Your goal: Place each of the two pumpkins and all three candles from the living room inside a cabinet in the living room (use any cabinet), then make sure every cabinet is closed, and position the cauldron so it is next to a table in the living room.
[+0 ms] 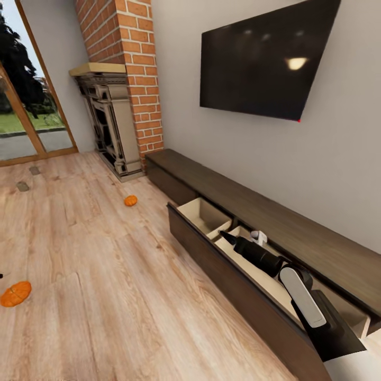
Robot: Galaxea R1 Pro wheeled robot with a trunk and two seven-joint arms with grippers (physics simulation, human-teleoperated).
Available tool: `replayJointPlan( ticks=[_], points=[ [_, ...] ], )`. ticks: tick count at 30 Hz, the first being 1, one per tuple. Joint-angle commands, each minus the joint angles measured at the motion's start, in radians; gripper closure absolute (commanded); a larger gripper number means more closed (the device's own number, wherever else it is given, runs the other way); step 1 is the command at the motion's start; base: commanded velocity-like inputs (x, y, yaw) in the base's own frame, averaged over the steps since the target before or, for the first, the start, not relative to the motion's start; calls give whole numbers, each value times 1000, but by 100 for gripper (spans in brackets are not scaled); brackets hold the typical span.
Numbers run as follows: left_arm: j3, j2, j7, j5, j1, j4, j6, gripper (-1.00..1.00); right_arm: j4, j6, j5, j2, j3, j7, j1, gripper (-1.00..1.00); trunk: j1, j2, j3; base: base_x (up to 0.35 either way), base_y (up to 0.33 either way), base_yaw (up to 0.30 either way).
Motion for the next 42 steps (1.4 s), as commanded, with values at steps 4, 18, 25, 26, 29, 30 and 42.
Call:
replayJointPlan(
  ticks=[4,18,25,26,29,30,42],
  points=[
    [1,0,-8,-7,-2,0,7,-100,-1,3,-3,-1,0,0,0,-100,0,0,-1,235,-5,282],
    [-3,-2,-8,-7,-2,0,7,-100,1,1,-2,0,15,0,0,-100,0,0,-1,127,-16,282],
    [-3,-2,-8,-7,-2,0,7,-100,1,1,-2,0,16,0,0,-100,0,0,-1,117,-117,282],
    [-3,-2,-8,-7,-2,0,7,-100,1,1,-2,0,16,0,0,-100,0,0,-1,157,-171,282],
    [-3,-2,-8,-7,-2,0,7,-100,1,1,-2,0,16,0,0,-100,0,0,-1,165,-143,282],
    [-3,-2,-8,-7,-2,0,7,-100,1,1,-2,0,17,0,0,-100,0,0,-1,166,-69,282],
    [-3,-2,-8,-8,-2,-1,7,-100,1,0,-1,-1,35,0,0,-100,0,0,-1,223,-83,212]
  ],
)
